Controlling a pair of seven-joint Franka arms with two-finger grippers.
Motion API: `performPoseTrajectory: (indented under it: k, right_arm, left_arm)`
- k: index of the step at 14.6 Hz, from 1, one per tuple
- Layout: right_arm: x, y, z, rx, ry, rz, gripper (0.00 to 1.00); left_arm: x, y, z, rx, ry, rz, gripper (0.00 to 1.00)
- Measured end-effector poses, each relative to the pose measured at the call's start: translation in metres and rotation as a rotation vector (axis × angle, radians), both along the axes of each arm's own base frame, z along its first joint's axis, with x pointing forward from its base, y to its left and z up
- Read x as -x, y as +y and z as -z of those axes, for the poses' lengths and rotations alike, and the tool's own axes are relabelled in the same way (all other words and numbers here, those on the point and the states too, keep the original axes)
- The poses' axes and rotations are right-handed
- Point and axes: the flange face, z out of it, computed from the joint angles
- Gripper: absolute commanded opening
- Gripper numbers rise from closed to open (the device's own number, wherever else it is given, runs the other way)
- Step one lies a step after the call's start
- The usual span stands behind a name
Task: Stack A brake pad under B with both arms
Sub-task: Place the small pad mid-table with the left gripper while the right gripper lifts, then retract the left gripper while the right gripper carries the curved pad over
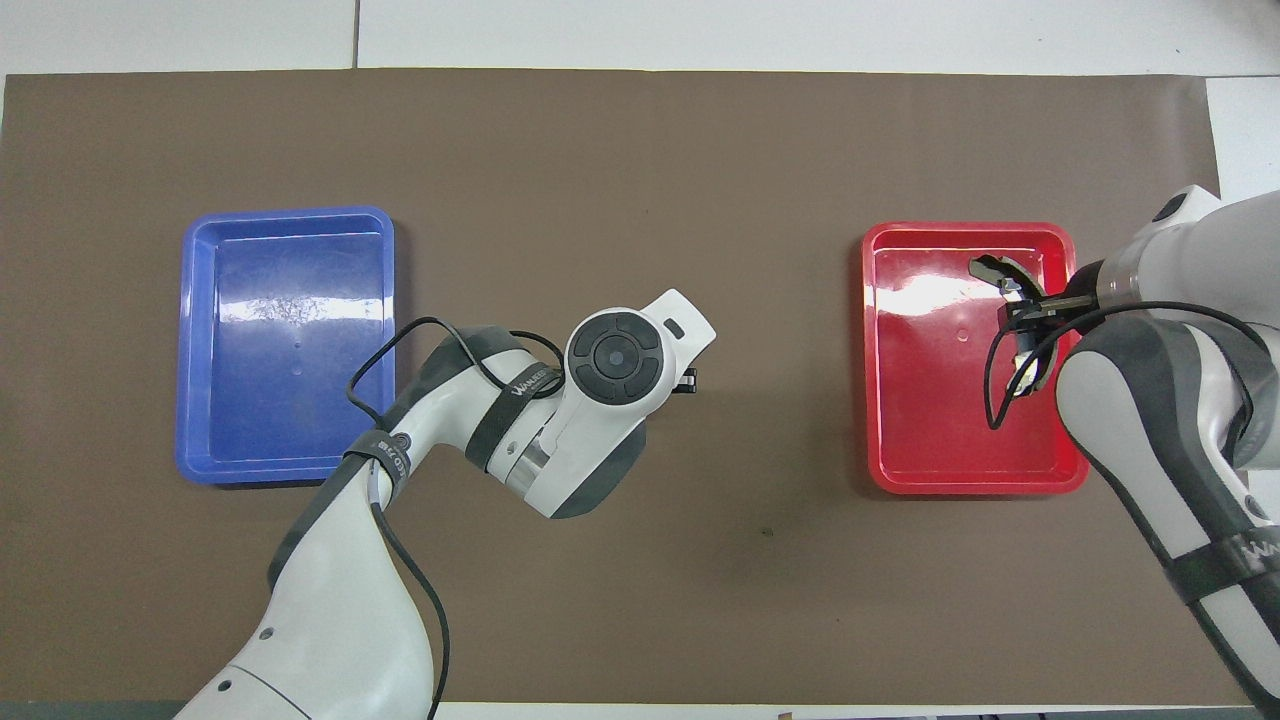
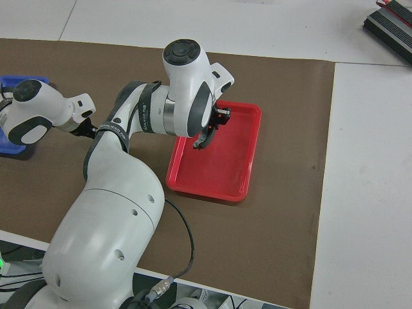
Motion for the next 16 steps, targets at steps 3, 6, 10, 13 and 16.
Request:
performPoseTrajectory:
  k: [3,6,10,13,16]
  right_arm:
    - [-0.006,0.016,-0.019,-0.001,-0.002,-0.022,0.0]
    - [-0.008,0.055,-0.017,-0.003,0.001,0.012,0.0]
    - [-0.006,0.101,-0.007,-0.001,0.019,0.008,0.0]
    - [-0.002,0.14,0.004,0.004,0.038,0.029,0.0]
    - [0.002,0.165,0.013,0.007,0.053,0.036,0.0]
  left_arm:
    - [-0.002,-0.002,0.009,-0.003,0.002,0.0,0.75]
    - [-0.005,0.0,0.008,-0.002,-0.003,-0.005,0.99]
    - [-0.015,0.01,0.0,-0.001,-0.011,-0.025,0.99]
    - [-0.041,0.057,-0.039,-0.014,-0.014,0.004,0.99]
    - [-0.059,0.143,-0.095,-0.045,0.022,0.007,0.99]
